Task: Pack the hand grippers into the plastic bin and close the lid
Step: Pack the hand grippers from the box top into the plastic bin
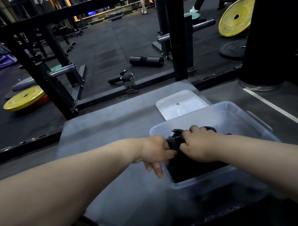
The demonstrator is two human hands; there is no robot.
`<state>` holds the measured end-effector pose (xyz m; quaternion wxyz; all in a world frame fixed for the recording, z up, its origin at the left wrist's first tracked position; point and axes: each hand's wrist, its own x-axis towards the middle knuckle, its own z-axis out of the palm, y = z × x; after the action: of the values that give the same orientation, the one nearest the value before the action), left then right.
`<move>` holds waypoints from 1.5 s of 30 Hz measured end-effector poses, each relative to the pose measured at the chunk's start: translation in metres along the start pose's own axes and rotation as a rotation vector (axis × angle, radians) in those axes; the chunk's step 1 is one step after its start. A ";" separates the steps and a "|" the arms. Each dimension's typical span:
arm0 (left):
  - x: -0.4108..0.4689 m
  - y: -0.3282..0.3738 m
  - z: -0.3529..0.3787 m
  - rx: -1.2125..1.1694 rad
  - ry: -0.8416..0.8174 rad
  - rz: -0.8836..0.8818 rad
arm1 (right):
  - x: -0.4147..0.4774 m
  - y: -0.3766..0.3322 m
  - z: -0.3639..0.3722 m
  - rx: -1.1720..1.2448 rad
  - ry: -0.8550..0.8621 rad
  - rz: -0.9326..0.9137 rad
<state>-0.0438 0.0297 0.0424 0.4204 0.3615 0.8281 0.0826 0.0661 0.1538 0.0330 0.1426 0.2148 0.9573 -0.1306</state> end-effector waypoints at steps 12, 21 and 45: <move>-0.010 -0.038 -0.007 -0.331 0.260 0.084 | -0.004 -0.028 0.013 -0.135 0.057 -0.129; -0.010 -0.083 -0.014 -0.298 0.202 -0.035 | 0.029 -0.091 0.035 -0.152 0.044 -0.197; -0.021 -0.308 0.058 0.193 0.372 -0.736 | 0.046 -0.101 0.110 -0.227 0.588 -0.167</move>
<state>-0.1550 -0.2171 -0.1163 0.2293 0.0583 0.9677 -0.0874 0.0045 0.0486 -0.0648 -0.1284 0.1469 0.9802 0.0334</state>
